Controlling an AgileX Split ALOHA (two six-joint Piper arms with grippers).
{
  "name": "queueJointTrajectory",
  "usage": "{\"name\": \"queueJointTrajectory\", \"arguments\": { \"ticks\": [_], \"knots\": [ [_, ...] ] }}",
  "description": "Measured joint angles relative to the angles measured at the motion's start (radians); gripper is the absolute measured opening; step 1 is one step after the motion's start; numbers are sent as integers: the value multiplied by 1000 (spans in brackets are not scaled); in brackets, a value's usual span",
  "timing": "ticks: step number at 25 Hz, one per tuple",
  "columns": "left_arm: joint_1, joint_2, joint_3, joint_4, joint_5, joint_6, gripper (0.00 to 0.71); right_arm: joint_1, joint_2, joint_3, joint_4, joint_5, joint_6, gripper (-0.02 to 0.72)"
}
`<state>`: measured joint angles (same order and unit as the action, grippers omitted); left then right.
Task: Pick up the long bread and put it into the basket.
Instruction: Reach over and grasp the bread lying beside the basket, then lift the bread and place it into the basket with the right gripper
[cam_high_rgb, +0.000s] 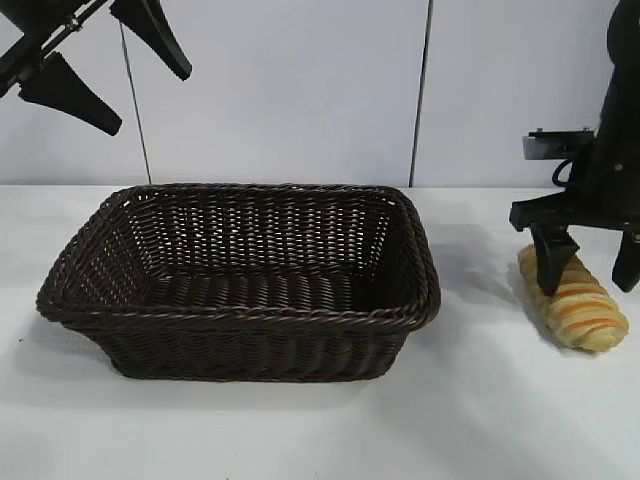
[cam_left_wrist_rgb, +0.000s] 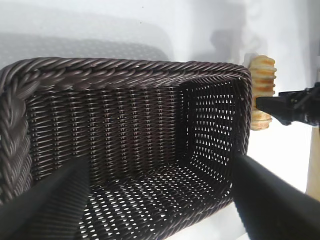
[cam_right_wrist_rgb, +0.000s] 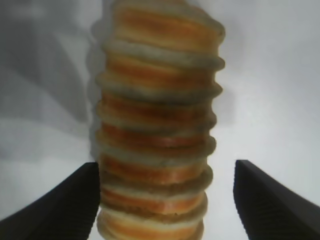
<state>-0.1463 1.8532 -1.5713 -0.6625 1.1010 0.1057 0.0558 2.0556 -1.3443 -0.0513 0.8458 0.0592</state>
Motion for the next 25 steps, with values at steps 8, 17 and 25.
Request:
{"name": "queueJointTrajectory", "arguments": {
  "ticks": [8,17,25],
  "knots": [
    [0,0,0,0,0,0,571,0,2,-1,3,10,1,221],
    [0,0,0,0,0,0,571,0,-49,-105,-4,163,1,212],
    [0,0,0,0,0,0,571,0,-105,-311,21,345,-12,212]
  ]
}}
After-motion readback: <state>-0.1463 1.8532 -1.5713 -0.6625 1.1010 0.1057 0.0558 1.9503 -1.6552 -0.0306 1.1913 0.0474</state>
